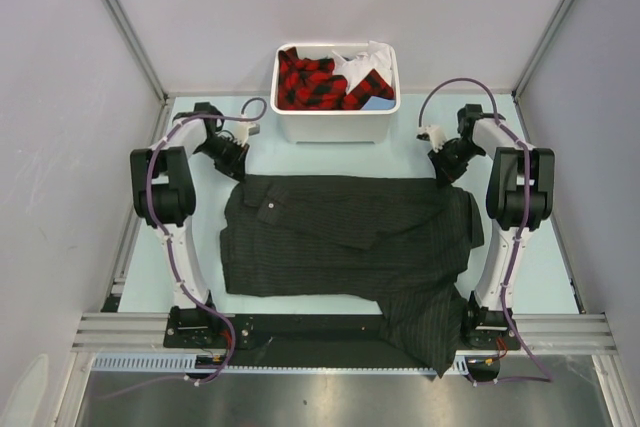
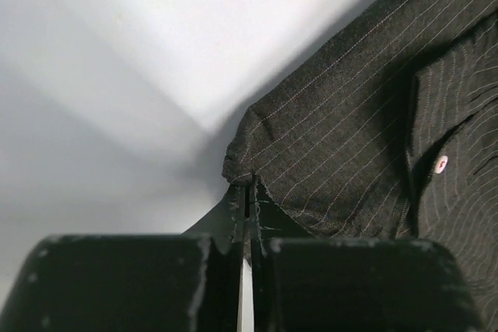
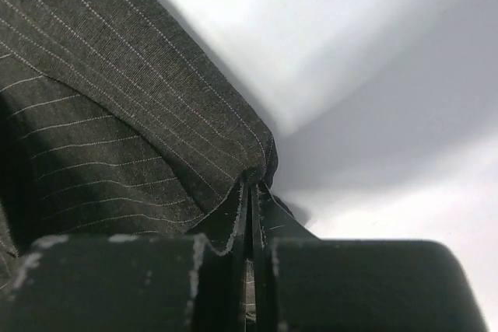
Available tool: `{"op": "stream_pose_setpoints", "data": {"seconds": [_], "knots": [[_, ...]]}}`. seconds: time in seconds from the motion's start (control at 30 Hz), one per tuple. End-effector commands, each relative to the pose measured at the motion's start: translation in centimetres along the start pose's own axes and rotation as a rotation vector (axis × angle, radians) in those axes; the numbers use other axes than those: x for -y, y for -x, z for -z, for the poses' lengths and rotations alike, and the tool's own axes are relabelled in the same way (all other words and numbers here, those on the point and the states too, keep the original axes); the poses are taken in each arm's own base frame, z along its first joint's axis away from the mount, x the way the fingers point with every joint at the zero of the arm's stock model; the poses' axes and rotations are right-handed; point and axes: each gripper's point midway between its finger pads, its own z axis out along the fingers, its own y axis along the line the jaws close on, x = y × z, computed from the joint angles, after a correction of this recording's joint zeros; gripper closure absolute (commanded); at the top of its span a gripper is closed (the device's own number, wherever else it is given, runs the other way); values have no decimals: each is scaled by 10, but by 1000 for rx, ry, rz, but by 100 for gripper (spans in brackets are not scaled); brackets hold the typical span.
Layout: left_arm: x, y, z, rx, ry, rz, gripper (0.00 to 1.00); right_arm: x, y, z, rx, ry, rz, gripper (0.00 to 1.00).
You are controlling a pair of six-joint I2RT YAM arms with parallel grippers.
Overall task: Fold and stack the long sleeve shirts
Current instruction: Fold the shirt
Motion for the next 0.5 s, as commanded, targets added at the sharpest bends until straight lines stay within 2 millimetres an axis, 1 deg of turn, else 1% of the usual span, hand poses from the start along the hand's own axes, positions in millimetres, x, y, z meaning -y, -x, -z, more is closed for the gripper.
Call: {"op": "stream_pose_setpoints", "data": {"seconds": [0.0,0.03,0.07,0.1,0.17,0.2,0.27,0.3,0.33,0.4,0.43,0.47], "knots": [[-12,39,23,124,39,-8,100,21,28,18,76,-130,26,100],[-20,49,28,164,71,1,100,28,33,21,89,-158,20,100],[-24,55,31,184,89,-1,100,39,42,23,118,-200,20,100],[-32,65,36,205,118,-9,100,50,50,30,132,-247,20,100],[-42,76,40,234,148,-17,100,67,64,32,166,-298,-3,100],[-46,86,46,255,165,-19,100,75,69,34,173,-327,-6,100],[-57,87,41,253,178,-9,100,93,86,38,217,-378,-16,100],[-61,93,44,264,192,-15,100,100,90,40,222,-403,-20,100],[-67,91,40,257,199,-1,100,105,100,44,241,-420,-11,100],[-72,94,40,265,213,5,100,111,105,40,237,-432,-10,100],[-74,94,39,263,222,12,98,110,107,38,232,-434,-7,95],[-78,93,40,261,237,23,91,108,107,41,215,-431,-8,89]]}}
